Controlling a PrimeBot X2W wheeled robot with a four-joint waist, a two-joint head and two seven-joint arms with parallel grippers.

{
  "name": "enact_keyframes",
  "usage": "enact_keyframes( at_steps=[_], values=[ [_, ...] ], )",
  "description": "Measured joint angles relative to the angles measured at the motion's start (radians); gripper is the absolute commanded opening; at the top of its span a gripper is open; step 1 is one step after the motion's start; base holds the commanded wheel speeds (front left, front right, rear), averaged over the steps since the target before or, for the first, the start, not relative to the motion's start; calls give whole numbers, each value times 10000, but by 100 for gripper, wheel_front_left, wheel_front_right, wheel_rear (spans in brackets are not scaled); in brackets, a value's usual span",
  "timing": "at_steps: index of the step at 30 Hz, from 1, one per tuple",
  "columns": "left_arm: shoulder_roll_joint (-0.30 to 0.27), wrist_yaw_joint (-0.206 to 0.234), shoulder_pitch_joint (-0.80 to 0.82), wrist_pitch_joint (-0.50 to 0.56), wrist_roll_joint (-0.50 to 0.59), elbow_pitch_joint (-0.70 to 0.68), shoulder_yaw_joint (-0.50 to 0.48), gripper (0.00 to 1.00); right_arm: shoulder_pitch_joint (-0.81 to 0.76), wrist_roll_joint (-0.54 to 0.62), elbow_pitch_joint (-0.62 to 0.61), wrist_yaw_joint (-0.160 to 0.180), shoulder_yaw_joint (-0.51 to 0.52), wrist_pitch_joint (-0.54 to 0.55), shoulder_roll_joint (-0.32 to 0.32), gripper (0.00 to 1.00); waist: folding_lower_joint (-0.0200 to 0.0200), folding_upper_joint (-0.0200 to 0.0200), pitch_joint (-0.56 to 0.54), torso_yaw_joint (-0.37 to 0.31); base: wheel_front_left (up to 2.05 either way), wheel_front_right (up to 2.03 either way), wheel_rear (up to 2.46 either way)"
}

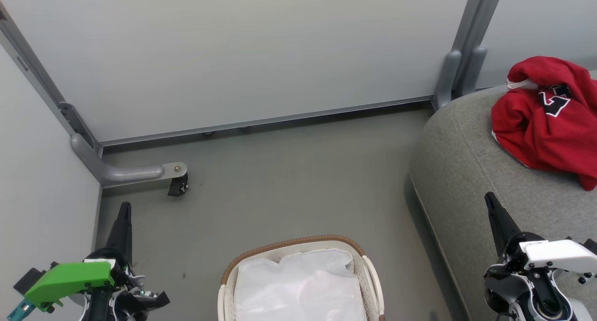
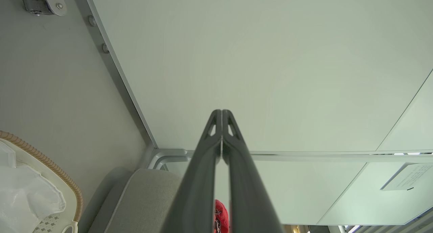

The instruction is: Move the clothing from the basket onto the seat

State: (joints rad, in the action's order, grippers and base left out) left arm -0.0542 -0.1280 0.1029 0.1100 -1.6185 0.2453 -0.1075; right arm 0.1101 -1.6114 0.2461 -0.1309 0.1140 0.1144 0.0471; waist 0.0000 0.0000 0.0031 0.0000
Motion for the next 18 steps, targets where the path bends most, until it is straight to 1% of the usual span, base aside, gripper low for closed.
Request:
enact_keyframes(
  at_steps=[18],
  values=[
    [10, 0, 0, 23, 2, 0, -15, 0, 0, 0, 0, -2, 0, 0, 0, 0, 0, 0, 0, 0, 0, 0, 0]
  ],
)
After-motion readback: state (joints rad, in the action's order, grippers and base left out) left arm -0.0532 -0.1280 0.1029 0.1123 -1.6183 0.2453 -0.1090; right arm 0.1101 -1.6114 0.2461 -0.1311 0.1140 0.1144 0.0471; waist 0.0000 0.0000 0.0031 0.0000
